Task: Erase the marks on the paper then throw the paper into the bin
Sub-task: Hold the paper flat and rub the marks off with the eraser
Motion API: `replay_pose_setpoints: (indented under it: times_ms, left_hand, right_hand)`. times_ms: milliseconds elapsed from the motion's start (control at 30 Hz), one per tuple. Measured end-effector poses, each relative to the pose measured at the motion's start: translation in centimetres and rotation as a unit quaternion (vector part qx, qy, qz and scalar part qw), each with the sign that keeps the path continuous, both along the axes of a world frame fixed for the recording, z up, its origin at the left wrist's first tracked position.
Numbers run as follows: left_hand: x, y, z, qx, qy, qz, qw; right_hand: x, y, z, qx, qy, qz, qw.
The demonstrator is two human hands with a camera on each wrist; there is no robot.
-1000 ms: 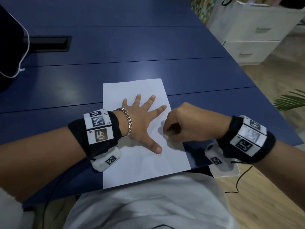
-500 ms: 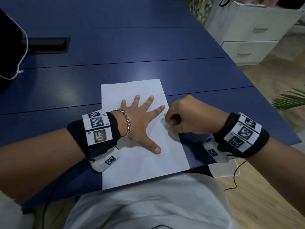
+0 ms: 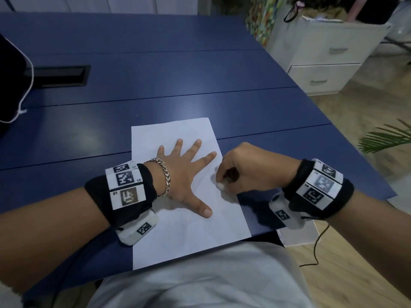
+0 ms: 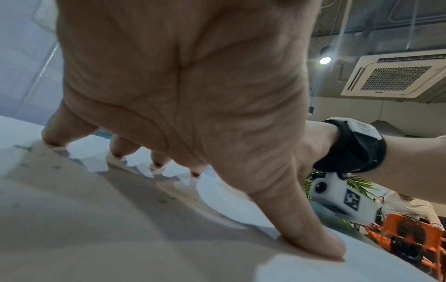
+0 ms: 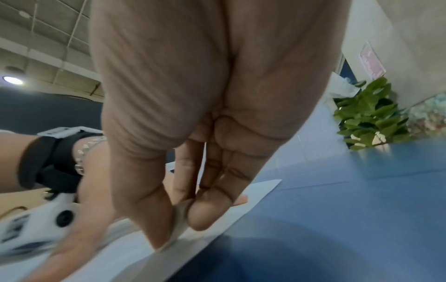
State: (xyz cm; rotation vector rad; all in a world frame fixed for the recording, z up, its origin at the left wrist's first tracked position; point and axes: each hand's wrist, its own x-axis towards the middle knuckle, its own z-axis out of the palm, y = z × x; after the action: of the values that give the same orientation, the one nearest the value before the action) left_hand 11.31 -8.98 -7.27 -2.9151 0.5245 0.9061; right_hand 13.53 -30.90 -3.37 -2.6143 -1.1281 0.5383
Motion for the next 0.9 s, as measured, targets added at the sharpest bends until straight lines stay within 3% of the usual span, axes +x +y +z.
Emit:
replay_pose_setpoints:
  times_ms: [133, 300, 600, 767, 900]
  left_hand:
    - [0.0, 0.1, 0.0, 0.001, 0.000, -0.002, 1.000]
    - [0.0, 0.0, 0.1, 0.006, 0.004, -0.003, 1.000]
    - [0.7, 1.5, 0.1, -0.025, -0.005, -0.050, 0.998]
    - [1.1, 3.8, 1.2, -0.056, -0.040, -0.064, 0.996]
    - [0.8, 4.6, 2.1, -0.071, -0.012, -0.052, 0.996]
  right_hand:
    - [0.1, 0.2, -0.3, 0.008, -0.054, -0.016, 0.998]
    - [-1.0, -0.3, 0.6, -0.028, -0.002, 0.019, 0.999]
    - [-0.8, -4.5, 1.5, 0.091, -0.050, -0.122, 0.987]
    - [-1.4, -6.5, 2.3, 0.128, -0.041, -0.155, 0.979]
    - [-1.7, -6.7, 2.4, 0.129, -0.016, -0.151, 0.980]
